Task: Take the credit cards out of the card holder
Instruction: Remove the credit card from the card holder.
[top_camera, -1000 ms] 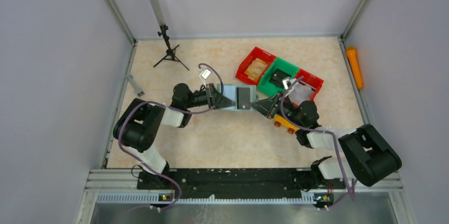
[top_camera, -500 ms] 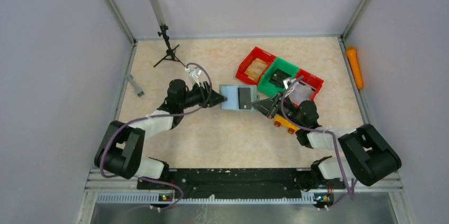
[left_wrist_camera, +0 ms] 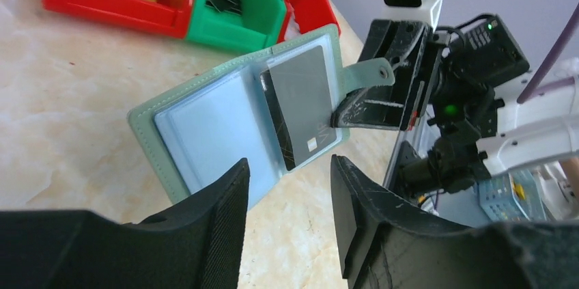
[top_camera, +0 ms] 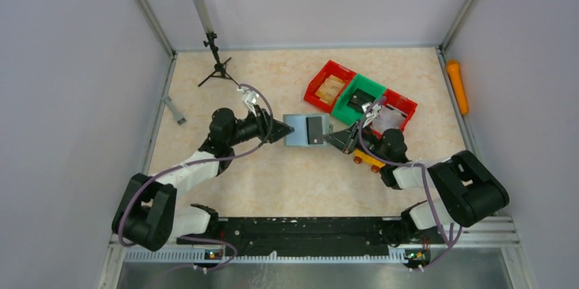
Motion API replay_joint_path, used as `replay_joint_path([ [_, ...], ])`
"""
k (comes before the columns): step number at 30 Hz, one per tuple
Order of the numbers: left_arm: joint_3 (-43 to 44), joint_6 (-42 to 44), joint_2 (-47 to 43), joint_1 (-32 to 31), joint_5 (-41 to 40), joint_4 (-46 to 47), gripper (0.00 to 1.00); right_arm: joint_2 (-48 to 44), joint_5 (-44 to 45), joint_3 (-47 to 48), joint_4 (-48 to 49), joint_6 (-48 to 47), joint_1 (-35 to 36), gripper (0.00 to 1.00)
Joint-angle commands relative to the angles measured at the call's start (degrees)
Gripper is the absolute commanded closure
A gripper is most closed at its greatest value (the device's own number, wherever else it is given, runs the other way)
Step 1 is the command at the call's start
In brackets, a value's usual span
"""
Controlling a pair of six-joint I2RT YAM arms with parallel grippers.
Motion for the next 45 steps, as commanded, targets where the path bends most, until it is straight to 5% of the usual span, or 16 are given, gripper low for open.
replay_joint_path([
  [1,1.85,-3.72,7.37,-1.41,8.91,10.78,0.51,0.58,-2.58,1.88,7.04,1.39,-0.45,1.0],
  [27,5.66,-15.69,20.82,-2.83,17.52,24.67,0.53,7.49,-10.88,2.31,24.19,10.18,-0.45,1.0],
  [34,5.23,-18.38,21.27,-2.74,18.76,29.35,0.68,8.26,-11.2,2.56,25.1,11.06,-0.39,1.0],
  [41,4.82,-21.4,22.08,-2.53,19.71,34.54,0.96,8.45,-11.19,2.66,24.91,11.02,-0.36,1.0],
  [45,4.48,-22.07,21.99,-1.3,19.57,34.65,1.0,7.63,-10.65,2.17,24.43,10.36,-0.64,1.0],
])
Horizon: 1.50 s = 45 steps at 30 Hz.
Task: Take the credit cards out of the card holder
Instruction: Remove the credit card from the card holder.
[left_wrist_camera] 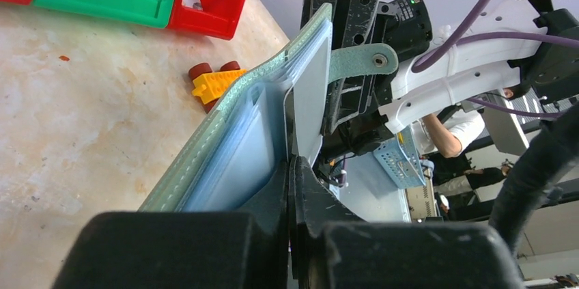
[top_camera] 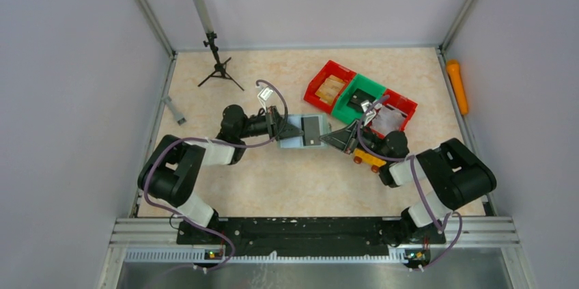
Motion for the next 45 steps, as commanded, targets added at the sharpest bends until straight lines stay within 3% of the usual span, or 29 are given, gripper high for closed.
replay_joint_path([
  [1,0.38,-2.15,-0.01,0.79,1.34,6.62,1.0,-0.73,-0.5,1.37,4.71,-1.15,-0.37,1.0],
  [16,0.1,-3.32,0.69,1.87,1.81,7.78,1.0,-3.51,1.02,0.17,2.37,-2.72,-1.29,1.0],
  [17,0.23,-3.53,0.94,1.87,1.94,7.86,0.98,-3.26,1.04,0.09,2.93,-2.44,-1.27,1.0],
  [20,0.2,-3.71,1.43,1.82,1.82,8.28,0.8,-2.16,0.58,0.07,5.57,-0.99,-1.33,1.0],
  [23,1.12,-1.79,2.25,1.82,1.4,3.71,0.68,-1.91,0.24,-0.06,6.8,-0.44,-1.32,1.0],
  [25,2.24,-0.14,2.91,1.68,1.04,-0.33,0.66,-2.14,0.16,-0.02,6.69,-0.43,-1.28,1.0],
  [31,2.99,-1.13,4.39,1.0,2.16,0.87,0.6,-2.39,-0.19,-0.11,7.18,0.07,-1.26,1.0],
  [36,2.79,-6.19,6.19,0.44,3.61,8.91,0.55,-2.06,-0.42,-0.02,7.47,0.38,-1.15,1.0],
  [45,2.86,-11.83,8.65,-0.02,4.91,17.85,0.55,-0.47,-0.81,0.82,7.91,0.59,-0.06,1.0],
])
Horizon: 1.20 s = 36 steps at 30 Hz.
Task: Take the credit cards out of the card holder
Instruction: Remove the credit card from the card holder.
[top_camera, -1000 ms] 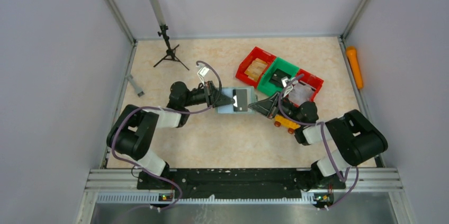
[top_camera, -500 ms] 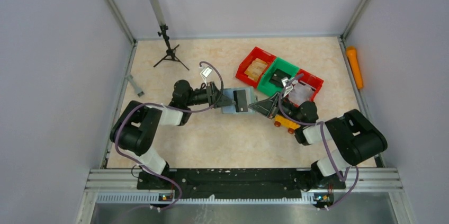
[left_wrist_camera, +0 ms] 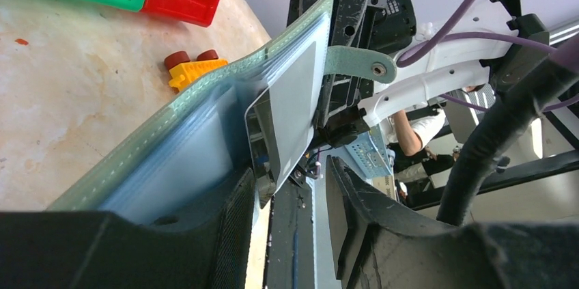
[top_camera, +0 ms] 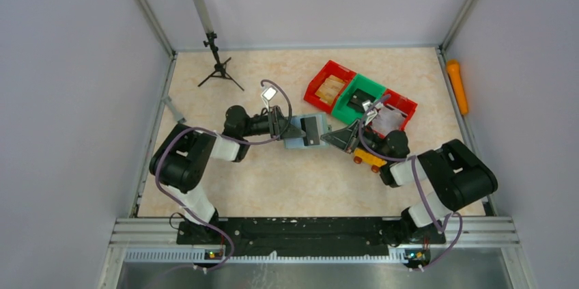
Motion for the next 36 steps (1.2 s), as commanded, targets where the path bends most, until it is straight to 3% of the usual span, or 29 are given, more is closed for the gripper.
replay_joint_path([
  [1,1.25,-3.89,1.48,-0.34,1.04,9.8,0.55,0.45,-1.32,0.99,9.36,0.29,0.84,1.0],
  [4,1.23,-6.06,2.36,-0.36,1.45,13.17,0.57,0.5,-1.33,1.16,8.93,0.08,1.01,1.0],
  [7,1.35,-6.09,2.58,-0.35,1.46,13.12,0.67,0.5,-1.29,1.16,8.84,0.02,1.11,1.0],
  [10,1.21,-5.8,2.18,-0.08,1.14,12.75,0.92,0.5,-1.26,1.14,8.79,-0.12,1.11,1.0],
  [12,0.64,-5.43,1.61,0.5,0.65,12.45,1.0,0.39,-1.15,1.14,8.67,-0.33,1.15,1.0],
  [24,-0.68,5.26,-3.89,2.56,-2.46,-4.23,1.0,-4.6,5.11,-1.0,-2.01,-4.81,-1.55,1.0],
  [36,-1.25,5.24,-4.88,3.51,-2.55,-4.44,1.0,-3.55,4.77,-1.94,0.27,-2.03,-4.32,1.0],
])
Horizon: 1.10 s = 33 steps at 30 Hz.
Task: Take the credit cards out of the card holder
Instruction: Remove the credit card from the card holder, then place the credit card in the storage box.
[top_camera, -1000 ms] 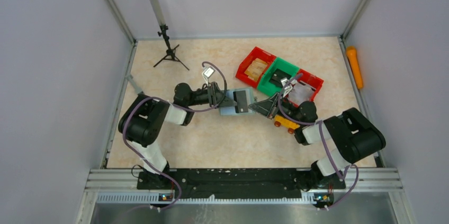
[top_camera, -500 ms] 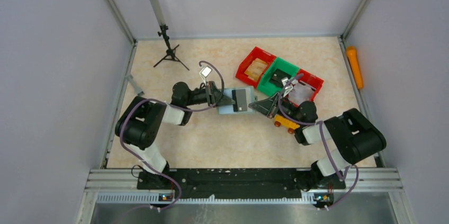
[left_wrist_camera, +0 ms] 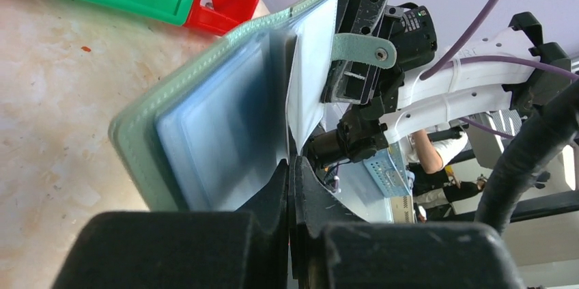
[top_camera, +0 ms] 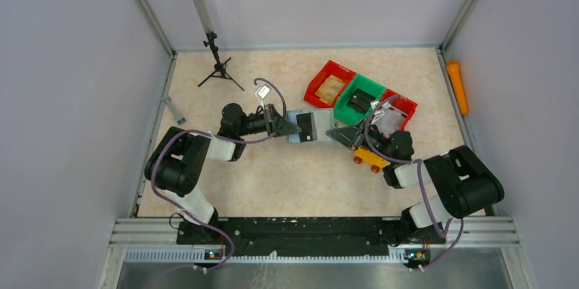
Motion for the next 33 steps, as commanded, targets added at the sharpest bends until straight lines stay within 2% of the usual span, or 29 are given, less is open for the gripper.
replay_joint_path([
  [1,-0.92,1.61,-3.12,1.39,-0.67,0.1,1.0,-0.07,1.24,-0.51,3.71,0.54,-1.81,1.0],
  [4,-1.9,3.44,-4.95,3.03,-2.43,-3.78,1.0,-0.46,3.03,-0.19,-1.3,-0.84,-2.53,1.0],
  [9,-2.77,13.59,-11.57,4.1,-8.77,-18.35,1.0,1.02,2.69,4.26,-15.23,-5.46,-2.69,1.0],
  [14,-4.09,19.64,-19.19,4.1,-15.31,-27.13,1.0,10.81,-4.4,8.09,-9.39,-1.0,-1.24,1.0],
  [18,-4.83,20.91,-21.73,4.1,-16.71,-28.04,1.0,20.65,-11.68,12.7,-0.73,4.32,1.93,1.0],
  [21,-4.84,20.62,-21.7,4.1,-16.18,-27.53,1.0,23.26,-12.93,14.58,-2.48,4.37,2.9,1.0],
  [23,-4.86,20.29,-21.38,4.1,-15.69,-27.01,1.0,22.72,-12.07,15.37,-8.01,1.58,2.91,0.89],
  [24,-4.86,20.06,-21.12,4.1,-15.41,-26.45,1.0,21.25,-11.07,15.41,-11.35,-0.3,2.91,0.81],
  [26,-4.86,19.76,-20.89,4.12,-15.04,-25.92,1.0,17.68,-7.85,15.7,-19.81,-5.32,2.91,0.72],
  [29,-4.8,19.32,-20.51,4.01,-14.42,-25.28,1.0,10.95,-0.1,16.46,-35.99,-14.28,2.97,0.68],
  [33,-4.64,17.93,-19.25,3.76,-12.4,-22.36,1.0,3.13,5.32,13.44,-36.69,-17.26,2.68,0.52],
])
